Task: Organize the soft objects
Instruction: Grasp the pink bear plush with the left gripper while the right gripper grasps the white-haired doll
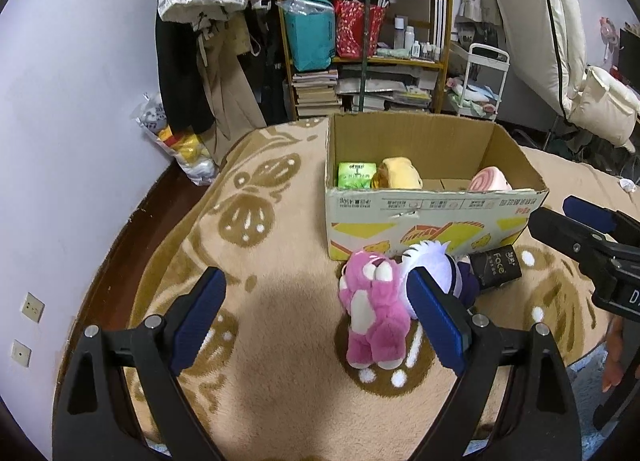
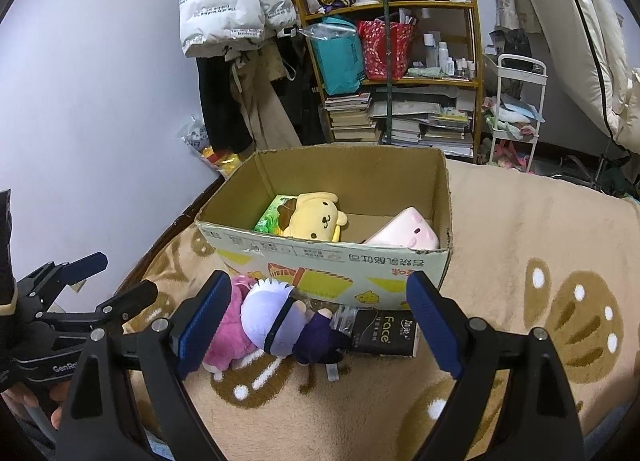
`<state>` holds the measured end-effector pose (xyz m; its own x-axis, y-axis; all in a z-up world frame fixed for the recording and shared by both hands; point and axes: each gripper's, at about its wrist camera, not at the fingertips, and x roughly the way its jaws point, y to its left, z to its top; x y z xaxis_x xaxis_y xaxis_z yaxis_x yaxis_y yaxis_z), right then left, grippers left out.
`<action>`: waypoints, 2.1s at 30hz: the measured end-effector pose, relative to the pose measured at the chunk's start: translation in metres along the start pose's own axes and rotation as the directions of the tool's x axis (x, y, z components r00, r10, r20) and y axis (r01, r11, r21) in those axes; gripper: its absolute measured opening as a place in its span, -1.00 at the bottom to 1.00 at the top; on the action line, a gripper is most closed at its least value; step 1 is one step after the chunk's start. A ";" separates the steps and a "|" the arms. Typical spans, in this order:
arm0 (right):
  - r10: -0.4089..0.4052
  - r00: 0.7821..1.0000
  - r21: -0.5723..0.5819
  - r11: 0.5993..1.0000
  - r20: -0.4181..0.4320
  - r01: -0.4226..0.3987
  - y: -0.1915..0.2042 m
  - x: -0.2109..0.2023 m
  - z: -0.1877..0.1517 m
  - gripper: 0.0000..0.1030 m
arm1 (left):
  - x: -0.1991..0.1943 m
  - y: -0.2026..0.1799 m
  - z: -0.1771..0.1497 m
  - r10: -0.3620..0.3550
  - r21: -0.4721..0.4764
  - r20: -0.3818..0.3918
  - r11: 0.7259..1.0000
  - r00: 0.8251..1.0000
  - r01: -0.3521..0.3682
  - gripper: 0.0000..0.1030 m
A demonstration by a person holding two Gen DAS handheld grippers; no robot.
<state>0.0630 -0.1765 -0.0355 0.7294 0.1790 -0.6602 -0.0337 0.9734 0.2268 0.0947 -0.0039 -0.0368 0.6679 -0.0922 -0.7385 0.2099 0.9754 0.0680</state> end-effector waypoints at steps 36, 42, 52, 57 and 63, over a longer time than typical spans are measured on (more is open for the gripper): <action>-0.031 0.989 -0.011 0.999 -0.147 0.030 -0.002 0.070 -0.016 0.81 | 0.074 -0.010 -0.015 -0.066 0.068 -0.228 0.994 0.971 0.084 0.76; -0.008 0.984 0.003 1.000 -0.179 0.008 -0.002 0.081 -0.019 0.81 | 0.078 -0.016 -0.020 -0.097 0.084 -0.260 0.989 0.961 0.123 0.76; 0.071 0.964 0.050 0.997 -0.257 -0.060 0.001 0.104 -0.027 0.81 | 0.098 -0.035 -0.032 -0.112 0.138 -0.295 0.978 0.949 0.159 0.76; 0.103 0.955 0.077 0.993 -0.277 -0.084 0.000 0.109 -0.028 0.81 | 0.105 -0.036 -0.039 -0.101 0.134 -0.304 0.980 0.947 0.148 0.74; 0.108 0.946 0.068 0.993 -0.306 -0.091 0.006 0.121 -0.035 1.00 | 0.112 -0.036 -0.043 -0.123 0.124 -0.306 0.978 0.944 0.168 0.44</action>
<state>0.1269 -0.1444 -0.1390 0.4771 0.3182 -0.8192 -0.0535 0.9409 0.3344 0.1315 -0.0408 -0.1506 0.3866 -0.1458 -0.9107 0.4057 0.9137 0.0259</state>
